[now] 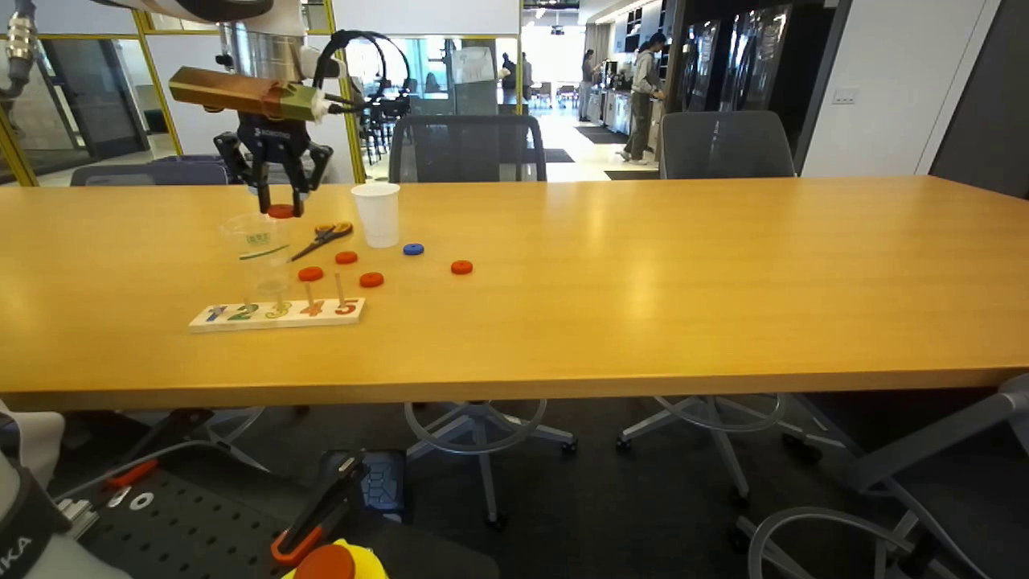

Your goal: Put the orange discs in the clear cup and the blue disc in the white cup

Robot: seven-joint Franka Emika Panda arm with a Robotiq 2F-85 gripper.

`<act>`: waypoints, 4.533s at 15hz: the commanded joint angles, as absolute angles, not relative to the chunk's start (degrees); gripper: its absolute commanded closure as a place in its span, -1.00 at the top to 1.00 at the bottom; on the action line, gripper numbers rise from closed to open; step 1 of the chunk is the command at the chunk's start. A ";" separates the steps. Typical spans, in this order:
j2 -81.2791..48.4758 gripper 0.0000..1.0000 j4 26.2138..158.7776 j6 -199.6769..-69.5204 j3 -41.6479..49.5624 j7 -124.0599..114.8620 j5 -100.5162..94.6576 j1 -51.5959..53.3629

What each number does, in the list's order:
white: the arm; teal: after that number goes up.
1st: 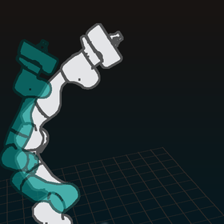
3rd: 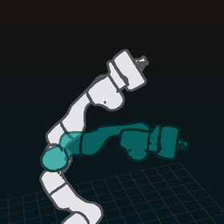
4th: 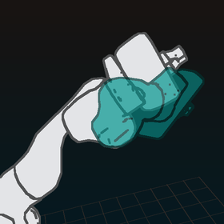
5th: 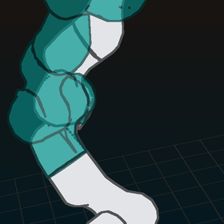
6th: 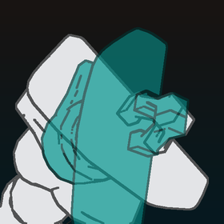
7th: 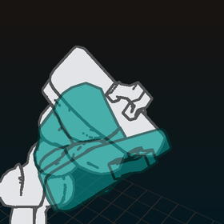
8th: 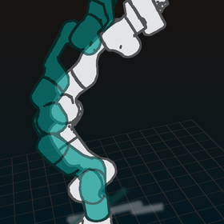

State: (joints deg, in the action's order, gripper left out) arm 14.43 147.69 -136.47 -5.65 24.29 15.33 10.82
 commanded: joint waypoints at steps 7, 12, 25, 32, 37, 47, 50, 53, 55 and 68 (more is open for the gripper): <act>17.32 -0.66 148.71 -136.28 -7.59 22.26 14.26 15.17; 16.44 -0.66 148.21 -137.40 -7.27 23.02 15.42 16.12; 14.95 0.48 147.61 -140.90 -6.85 21.68 16.68 16.08; 16.39 1.00 148.55 -142.76 -6.01 19.39 14.71 14.64; 15.78 1.00 149.16 -143.50 -3.21 19.36 11.24 10.63; 1.43 1.00 147.25 -155.33 -2.12 14.78 5.32 5.65; -3.22 1.00 145.65 -157.61 -2.25 13.01 3.35 5.02; -6.00 1.00 144.58 -158.60 -1.72 8.52 -3.29 4.67; -7.21 1.00 143.98 -157.98 -1.54 6.41 -7.03 4.86; -10.16 1.00 142.45 -158.00 -3.82 7.53 -5.38 4.49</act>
